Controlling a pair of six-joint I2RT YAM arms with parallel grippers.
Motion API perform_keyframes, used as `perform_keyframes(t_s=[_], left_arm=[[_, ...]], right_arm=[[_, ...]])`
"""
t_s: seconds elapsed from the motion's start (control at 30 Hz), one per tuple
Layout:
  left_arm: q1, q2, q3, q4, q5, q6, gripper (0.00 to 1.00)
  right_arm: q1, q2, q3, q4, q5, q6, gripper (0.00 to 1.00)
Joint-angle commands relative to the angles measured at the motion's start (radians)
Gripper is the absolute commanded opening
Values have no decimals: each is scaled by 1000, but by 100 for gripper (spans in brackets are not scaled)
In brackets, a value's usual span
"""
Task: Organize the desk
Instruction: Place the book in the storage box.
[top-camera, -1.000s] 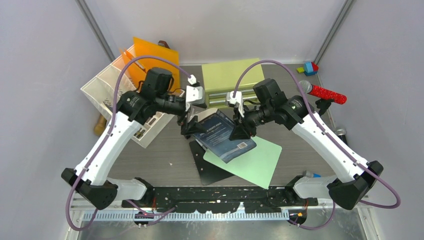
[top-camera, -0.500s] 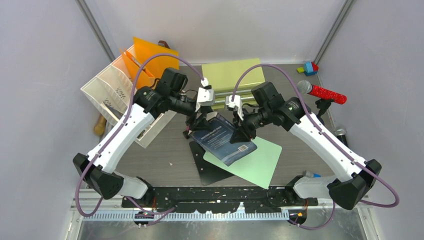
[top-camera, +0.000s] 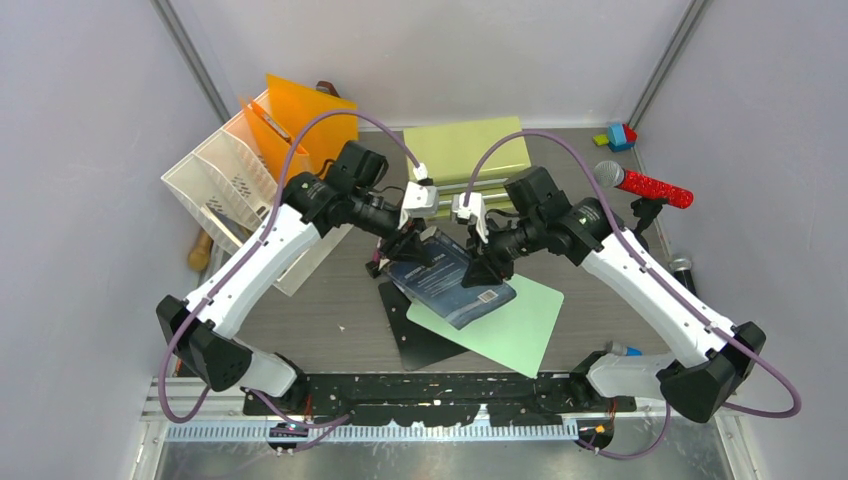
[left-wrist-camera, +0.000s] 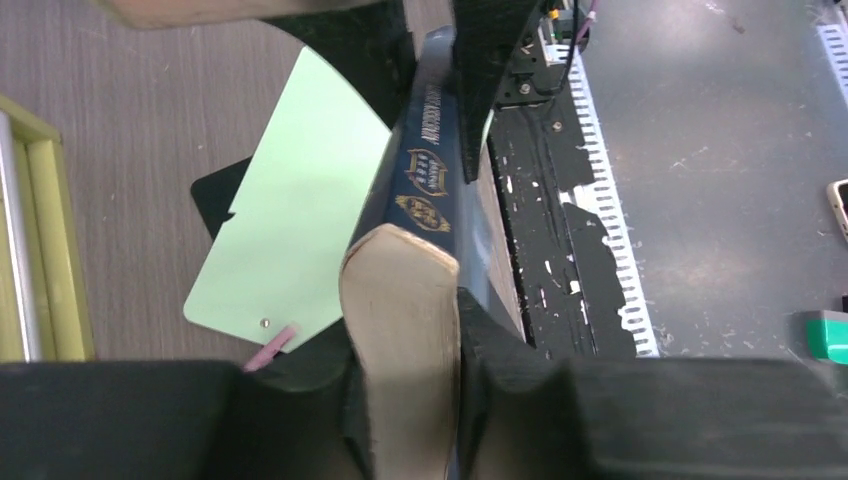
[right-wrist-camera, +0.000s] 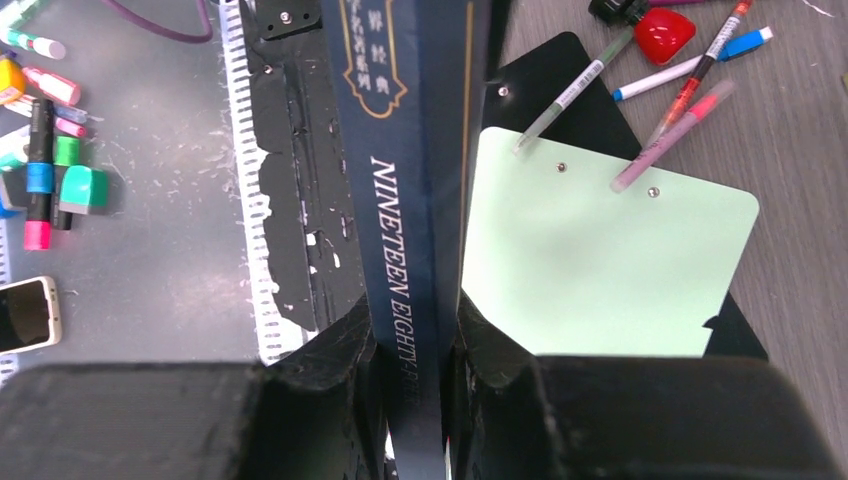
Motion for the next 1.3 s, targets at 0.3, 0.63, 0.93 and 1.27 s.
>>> perform_keyframes(t_s=[0.3, 0.63, 0.93, 1.27], left_arm=[[-9, -97, 11, -161, -110, 94, 0], [-9, -180, 168, -454, -528, 462, 0], [-9, -175, 280, -627, -914, 749, 0], [130, -134, 396, -677, -1094, 906, 0]], right_arm=[[-11, -105, -44, 218, 143, 111, 64], [-31, -140, -81, 268, 216, 130, 73], [-47, -136, -85, 274, 212, 133, 73], [-48, -146, -91, 271, 215, 125, 74]])
